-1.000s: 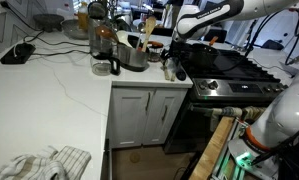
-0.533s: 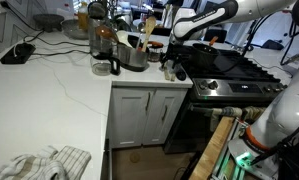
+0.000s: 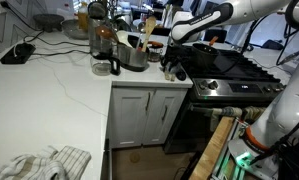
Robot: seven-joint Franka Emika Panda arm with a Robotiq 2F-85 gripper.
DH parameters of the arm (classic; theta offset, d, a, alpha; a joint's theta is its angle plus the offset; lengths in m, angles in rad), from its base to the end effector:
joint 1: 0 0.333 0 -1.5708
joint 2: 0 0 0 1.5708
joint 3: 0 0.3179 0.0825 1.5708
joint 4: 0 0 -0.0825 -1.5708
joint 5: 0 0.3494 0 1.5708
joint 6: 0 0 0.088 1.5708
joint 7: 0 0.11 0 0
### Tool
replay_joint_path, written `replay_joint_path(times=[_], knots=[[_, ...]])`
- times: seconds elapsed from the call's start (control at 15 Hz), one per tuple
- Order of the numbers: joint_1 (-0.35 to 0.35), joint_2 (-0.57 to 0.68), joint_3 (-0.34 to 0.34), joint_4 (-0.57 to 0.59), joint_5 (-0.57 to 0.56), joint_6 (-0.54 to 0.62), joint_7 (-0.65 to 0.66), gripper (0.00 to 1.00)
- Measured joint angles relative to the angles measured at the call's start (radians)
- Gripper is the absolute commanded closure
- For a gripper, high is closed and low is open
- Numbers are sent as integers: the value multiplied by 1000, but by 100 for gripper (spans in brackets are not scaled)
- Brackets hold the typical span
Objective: Pick up the wooden spoon on the left from the kitchen counter and put it in the black pot on the stove
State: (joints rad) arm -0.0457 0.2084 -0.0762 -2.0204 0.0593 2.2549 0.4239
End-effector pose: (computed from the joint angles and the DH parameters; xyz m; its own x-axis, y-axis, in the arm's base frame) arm 0.5604 -0.0653 0.3712 0.8358 -0.5489 0.0112 -0.5481 -0.8355 -0.0393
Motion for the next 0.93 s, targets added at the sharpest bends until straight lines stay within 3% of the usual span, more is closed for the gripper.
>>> replay_joint_path(times=[0.2,0.33,0.67,0.93], knots=[[0,11,0,7,0,0,0,42],[0,17,0,8,0,1,0,50],[0,26,-1,18,0,1,1,94],[0,27,-3,22,4,2,6,93]])
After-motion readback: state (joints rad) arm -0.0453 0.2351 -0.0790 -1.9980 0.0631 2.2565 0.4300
